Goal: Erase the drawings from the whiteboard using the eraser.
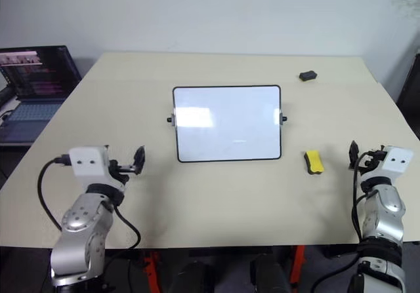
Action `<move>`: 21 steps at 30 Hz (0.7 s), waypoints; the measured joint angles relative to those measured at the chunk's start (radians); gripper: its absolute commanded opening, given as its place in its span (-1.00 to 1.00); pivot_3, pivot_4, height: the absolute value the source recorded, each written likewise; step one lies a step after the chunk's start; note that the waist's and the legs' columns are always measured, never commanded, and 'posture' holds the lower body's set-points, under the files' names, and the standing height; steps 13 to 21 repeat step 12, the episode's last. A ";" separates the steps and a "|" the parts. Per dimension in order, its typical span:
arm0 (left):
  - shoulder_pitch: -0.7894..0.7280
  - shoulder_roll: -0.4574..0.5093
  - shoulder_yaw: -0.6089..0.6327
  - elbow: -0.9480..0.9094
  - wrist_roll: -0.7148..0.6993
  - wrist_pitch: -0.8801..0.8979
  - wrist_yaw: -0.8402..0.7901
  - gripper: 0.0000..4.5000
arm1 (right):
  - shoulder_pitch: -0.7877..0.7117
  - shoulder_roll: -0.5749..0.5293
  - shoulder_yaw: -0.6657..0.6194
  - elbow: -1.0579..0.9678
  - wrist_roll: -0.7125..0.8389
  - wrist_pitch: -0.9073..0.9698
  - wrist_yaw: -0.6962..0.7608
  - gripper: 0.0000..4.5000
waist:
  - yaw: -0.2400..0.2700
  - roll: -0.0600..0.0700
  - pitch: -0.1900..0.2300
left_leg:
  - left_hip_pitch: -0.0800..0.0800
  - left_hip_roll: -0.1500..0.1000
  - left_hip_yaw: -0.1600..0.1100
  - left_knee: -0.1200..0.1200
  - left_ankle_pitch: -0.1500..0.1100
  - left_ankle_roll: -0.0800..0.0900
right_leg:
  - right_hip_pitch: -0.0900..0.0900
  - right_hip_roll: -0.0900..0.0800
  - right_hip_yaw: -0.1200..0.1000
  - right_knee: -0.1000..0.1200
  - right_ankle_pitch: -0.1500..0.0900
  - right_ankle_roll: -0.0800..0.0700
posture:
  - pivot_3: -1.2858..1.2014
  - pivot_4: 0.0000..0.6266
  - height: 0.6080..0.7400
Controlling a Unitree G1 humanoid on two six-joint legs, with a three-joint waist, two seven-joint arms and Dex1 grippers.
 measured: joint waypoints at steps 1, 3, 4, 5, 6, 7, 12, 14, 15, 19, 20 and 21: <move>0.000 0.000 0.002 0.005 0.002 -0.004 0.005 1.00 | -0.001 0.000 0.000 0.007 0.000 -0.001 0.002 0.98 | 0.000 0.000 0.000 | 0.000 0.000 0.000 0.000 0.000 0.000 | 0.000 0.000 0.000 0.000 0.000 0.000 | 0.03 -0.52 1.00; 0.000 -0.002 0.000 0.009 0.005 -0.009 0.009 1.00 | 0.031 0.001 0.005 -0.023 0.002 0.000 0.009 0.98 | 0.002 0.000 0.000 | 0.001 0.000 -0.001 0.000 0.000 0.000 | 0.000 0.000 -0.001 0.000 0.000 0.000 | 0.03 -0.52 1.00; 0.005 -0.003 -0.002 0.009 0.005 -0.014 0.009 1.00 | 0.073 0.008 0.006 -0.076 0.005 0.004 0.009 0.98 | 0.005 0.000 0.000 | 0.000 0.000 -0.001 0.000 0.000 0.000 | 0.000 0.000 -0.001 -0.001 0.000 0.000 | 0.03 -0.52 1.00; 0.019 -0.005 -0.003 0.009 0.006 -0.022 0.009 1.00 | 0.126 0.022 0.008 -0.139 0.014 0.011 0.009 0.98 | 0.008 0.001 -0.001 | -0.001 0.000 -0.002 0.000 0.000 0.000 | 0.000 -0.001 -0.002 -0.002 0.000 0.000 | 0.03 -0.52 1.00; 0.035 -0.011 -0.004 0.009 0.006 -0.025 0.009 1.00 | 0.190 0.039 0.010 -0.207 0.023 0.023 0.010 0.98 | 0.010 0.001 -0.001 | -0.001 0.000 -0.003 0.000 0.000 -0.001 | 0.000 -0.002 -0.003 -0.003 0.000 0.000 | 0.03 -0.52 1.00; 0.051 -0.023 -0.008 0.008 0.006 -0.026 0.009 1.00 | 0.259 0.055 0.018 -0.284 0.035 0.041 0.013 0.98 | 0.012 0.001 -0.001 | -0.002 0.000 -0.004 -0.001 -0.001 -0.001 | -0.001 -0.003 -0.004 -0.004 -0.001 0.000 | 0.03 -0.52 1.00; 0.088 -0.059 -0.053 0.005 0.007 -0.032 0.008 1.00 | 0.455 0.098 0.036 -0.513 0.080 0.134 0.003 0.98 | 0.004 0.002 -0.001 | -0.002 -0.002 -0.004 0.001 0.000 0.000 | 0.000 -0.006 0.000 -0.003 0.001 0.003 | 0.03 -0.52 1.00; 0.088 -0.059 -0.053 0.005 0.007 -0.032 0.008 1.00 | 0.455 0.098 0.036 -0.513 0.080 0.134 0.003 0.98 | 0.004 0.002 -0.001 | -0.002 -0.002 -0.004 0.001 0.000 0.000 | 0.000 -0.006 0.000 -0.003 0.001 0.003 | 0.03 -0.52 1.00; 0.088 -0.059 -0.053 0.005 0.007 -0.032 0.008 1.00 | 0.455 0.098 0.036 -0.513 0.080 0.134 0.003 0.98 | 0.004 0.002 -0.001 | -0.002 -0.002 -0.004 0.001 0.000 0.000 | 0.000 -0.006 0.000 -0.003 0.001 0.003 | 0.03 -0.52 1.00; 0.088 -0.059 -0.053 0.005 0.007 -0.032 0.008 1.00 | 0.455 0.098 0.036 -0.513 0.080 0.134 0.003 0.98 | 0.004 0.002 -0.001 | -0.002 -0.002 -0.004 0.001 0.000 0.000 | 0.000 -0.006 0.000 -0.003 0.001 0.003 | 0.03 -0.52 1.00; 0.088 -0.059 -0.053 0.005 0.007 -0.032 0.008 1.00 | 0.455 0.098 0.036 -0.513 0.080 0.134 0.003 0.98 | 0.004 0.002 -0.001 | -0.002 -0.002 -0.004 0.001 0.000 0.000 | 0.000 -0.006 0.000 -0.003 0.001 0.003 | 0.03 -0.52 1.00; 0.088 -0.059 -0.053 0.005 0.007 -0.032 0.008 1.00 | 0.455 0.098 0.036 -0.513 0.080 0.134 0.003 0.98 | 0.004 0.002 -0.001 | -0.002 -0.002 -0.004 0.001 0.000 0.000 | 0.000 -0.006 0.000 -0.003 0.001 0.003 | 0.03 -0.52 1.00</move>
